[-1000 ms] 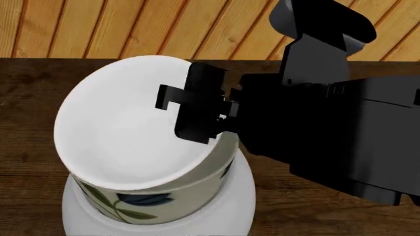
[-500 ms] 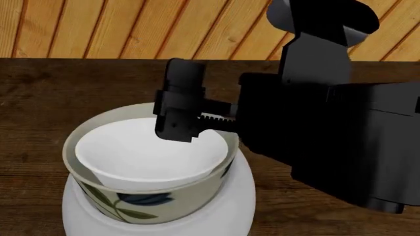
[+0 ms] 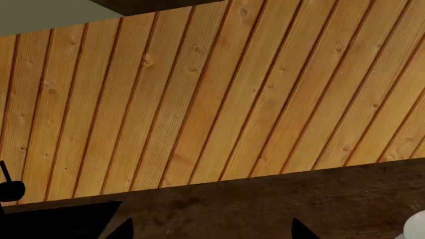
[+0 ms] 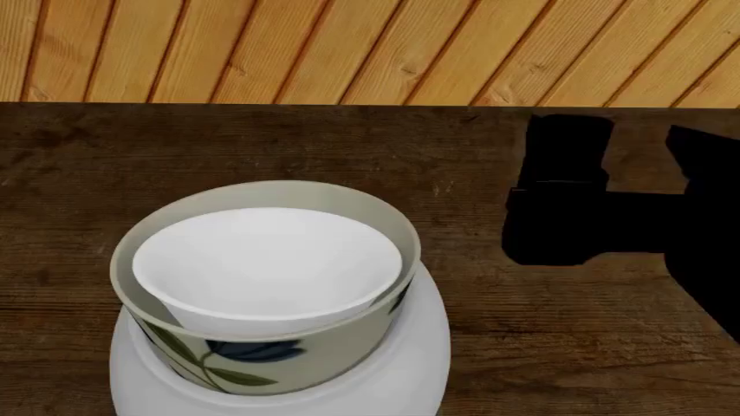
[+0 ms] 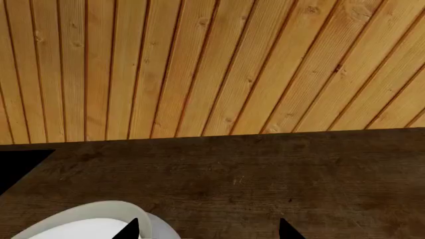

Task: Stack the bowls from largest to smallest.

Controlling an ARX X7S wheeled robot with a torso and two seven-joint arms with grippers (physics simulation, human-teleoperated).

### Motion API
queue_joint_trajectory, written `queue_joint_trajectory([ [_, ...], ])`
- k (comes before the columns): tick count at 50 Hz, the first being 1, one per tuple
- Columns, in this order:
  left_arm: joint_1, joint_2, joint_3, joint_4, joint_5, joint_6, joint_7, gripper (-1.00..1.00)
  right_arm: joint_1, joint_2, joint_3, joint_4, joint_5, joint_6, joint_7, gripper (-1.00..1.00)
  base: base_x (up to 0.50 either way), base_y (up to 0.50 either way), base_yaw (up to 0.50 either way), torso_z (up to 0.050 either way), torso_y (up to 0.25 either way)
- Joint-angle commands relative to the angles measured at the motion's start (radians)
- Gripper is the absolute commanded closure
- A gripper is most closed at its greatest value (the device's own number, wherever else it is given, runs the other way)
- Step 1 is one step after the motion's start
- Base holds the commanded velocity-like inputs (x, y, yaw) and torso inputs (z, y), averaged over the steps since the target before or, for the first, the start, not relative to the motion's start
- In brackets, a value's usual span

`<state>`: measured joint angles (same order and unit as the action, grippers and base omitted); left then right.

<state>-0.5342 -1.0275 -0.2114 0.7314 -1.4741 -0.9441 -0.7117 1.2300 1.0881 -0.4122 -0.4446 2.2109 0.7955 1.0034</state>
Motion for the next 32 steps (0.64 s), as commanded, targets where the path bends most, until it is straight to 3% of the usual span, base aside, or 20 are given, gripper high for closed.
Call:
queue_joint_trajectory([
  [1, -0.497, -0.131, 0.227, -0.152, -0.24, -0.128, 0.003, -1.0, 0.132, 0.123, 0.06, 0.074, -0.026, 0.13, -0.044, -1.0, 0.0, 0.0, 0.0, 0.0, 0.0],
  [8, -0.94, -0.041, 0.42, -0.353, -0.276, -0.304, 0.013, -1.0, 0.421, 0.033, -0.03, 0.281, -0.045, 0.315, -0.008, -1.0, 0.0, 0.0, 0.0, 0.0, 0.0],
  [12, -1.043, -0.021, 0.452, -0.392, -0.31, -0.341, -0.005, -1.0, 0.53, -0.006, -0.057, 0.357, -0.082, 0.389, -0.021, -1.0, 0.0, 0.0, 0.0, 0.0, 0.0],
  [19, -1.211, 0.054, 0.524, -0.479, -0.237, -0.411, 0.031, -1.0, 0.758, -0.107, -0.13, 0.543, -0.139, 0.507, -0.017, -1.0, 0.0, 0.0, 0.0, 0.0, 0.0],
  [32, -1.306, 0.072, 0.552, -0.549, -0.176, -0.431, 0.077, -1.0, 0.928, -0.218, -0.174, 0.689, -0.317, 0.584, -0.138, -1.0, 0.0, 0.0, 0.0, 0.0, 0.0],
])
